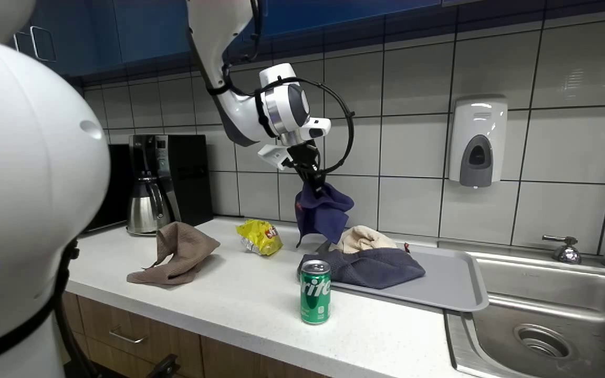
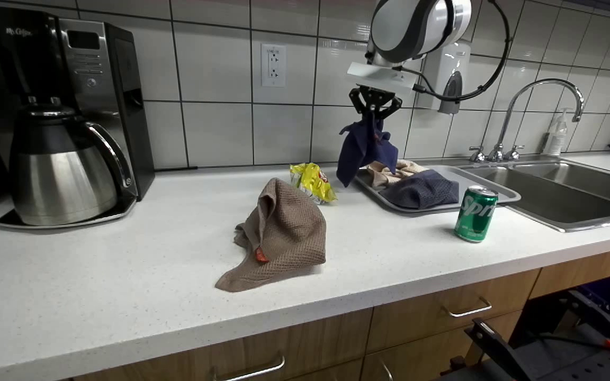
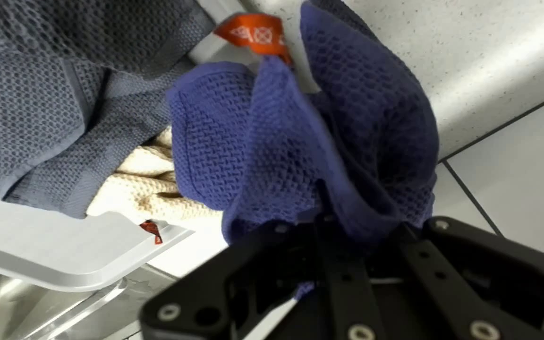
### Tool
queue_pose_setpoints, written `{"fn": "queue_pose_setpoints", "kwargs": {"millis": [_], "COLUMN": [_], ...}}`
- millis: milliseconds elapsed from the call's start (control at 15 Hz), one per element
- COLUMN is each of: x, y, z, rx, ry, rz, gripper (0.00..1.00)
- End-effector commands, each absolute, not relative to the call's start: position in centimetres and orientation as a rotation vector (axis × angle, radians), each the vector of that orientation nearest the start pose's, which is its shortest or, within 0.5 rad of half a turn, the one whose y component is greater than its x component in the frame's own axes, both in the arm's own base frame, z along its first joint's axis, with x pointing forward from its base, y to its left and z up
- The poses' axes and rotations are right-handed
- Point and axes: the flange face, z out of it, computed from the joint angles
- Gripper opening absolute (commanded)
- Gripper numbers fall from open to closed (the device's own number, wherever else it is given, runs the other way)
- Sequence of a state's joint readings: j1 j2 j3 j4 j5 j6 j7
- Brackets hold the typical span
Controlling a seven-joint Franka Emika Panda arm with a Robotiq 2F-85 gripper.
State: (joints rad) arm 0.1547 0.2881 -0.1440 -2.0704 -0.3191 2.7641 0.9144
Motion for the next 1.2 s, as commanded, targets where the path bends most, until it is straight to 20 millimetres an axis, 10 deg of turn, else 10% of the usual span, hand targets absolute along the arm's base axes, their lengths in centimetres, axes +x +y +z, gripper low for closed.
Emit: {"fn": "queue_pose_setpoints", "kwargs": {"millis": [0, 1133], "x": [63.5, 67.1], "y": [3.2, 7.3], "z": [34.2, 30.6], "rx": [-2.921, -2.869], "ry": [0.833, 0.556], "rz": [-0.748, -0.75], "gripper": [0.02, 0.02]}}
